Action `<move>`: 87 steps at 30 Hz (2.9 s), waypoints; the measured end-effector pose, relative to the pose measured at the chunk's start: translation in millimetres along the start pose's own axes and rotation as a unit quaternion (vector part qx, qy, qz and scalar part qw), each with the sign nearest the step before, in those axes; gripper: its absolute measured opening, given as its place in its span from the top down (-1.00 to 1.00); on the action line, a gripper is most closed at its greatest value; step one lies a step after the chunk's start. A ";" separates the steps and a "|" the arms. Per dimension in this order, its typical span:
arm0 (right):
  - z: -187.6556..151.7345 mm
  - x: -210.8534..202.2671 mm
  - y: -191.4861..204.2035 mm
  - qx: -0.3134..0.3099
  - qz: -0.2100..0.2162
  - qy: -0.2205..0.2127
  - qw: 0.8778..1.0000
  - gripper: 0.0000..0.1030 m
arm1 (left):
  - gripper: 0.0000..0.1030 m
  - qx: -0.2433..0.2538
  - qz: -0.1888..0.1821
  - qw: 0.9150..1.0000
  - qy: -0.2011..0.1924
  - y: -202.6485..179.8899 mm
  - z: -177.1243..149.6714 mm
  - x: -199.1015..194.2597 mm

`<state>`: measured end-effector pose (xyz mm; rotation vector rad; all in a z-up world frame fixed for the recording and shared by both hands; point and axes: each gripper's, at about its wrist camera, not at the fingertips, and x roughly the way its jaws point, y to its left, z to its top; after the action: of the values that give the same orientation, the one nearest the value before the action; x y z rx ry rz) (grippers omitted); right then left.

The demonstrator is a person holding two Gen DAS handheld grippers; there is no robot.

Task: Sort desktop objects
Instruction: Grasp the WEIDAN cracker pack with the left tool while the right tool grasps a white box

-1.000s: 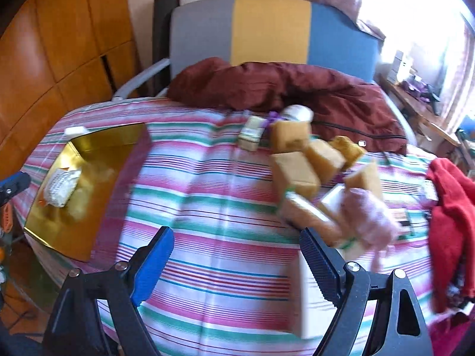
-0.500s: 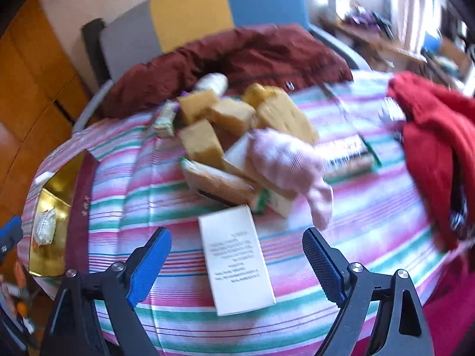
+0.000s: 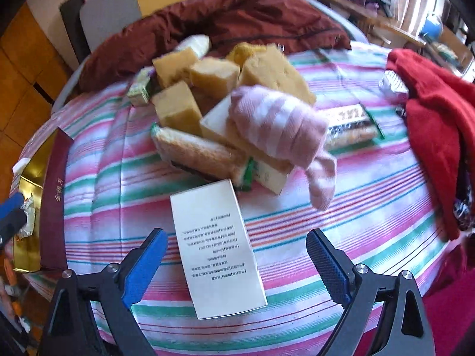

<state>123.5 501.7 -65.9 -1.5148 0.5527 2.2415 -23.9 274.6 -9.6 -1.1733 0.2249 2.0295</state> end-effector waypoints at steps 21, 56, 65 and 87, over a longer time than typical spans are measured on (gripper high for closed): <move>-10.2 22.3 12.4 -0.036 -0.038 0.057 0.997 0.01 | -0.54 0.239 -0.125 0.963 -0.006 -87.7 55.3 64.8; -19.2 46.8 10.7 -0.019 -0.067 0.062 0.996 -0.02 | -0.55 0.280 -0.180 0.932 0.142 -98.7 18.9 131.4; -4.1 44.0 -5.1 -0.021 -0.071 0.071 0.995 -0.01 | 0.01 0.298 -0.128 0.935 0.142 -109.6 10.7 150.0; -4.5 -2.6 32.4 -0.073 0.051 -0.031 0.996 0.03 | 0.05 0.070 -0.059 0.996 0.015 -16.1 -9.0 7.3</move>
<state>111.4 471.5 -61.5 -1.5109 0.4674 2.4456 -8.9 285.1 -17.1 -1.1041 0.3015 1.8630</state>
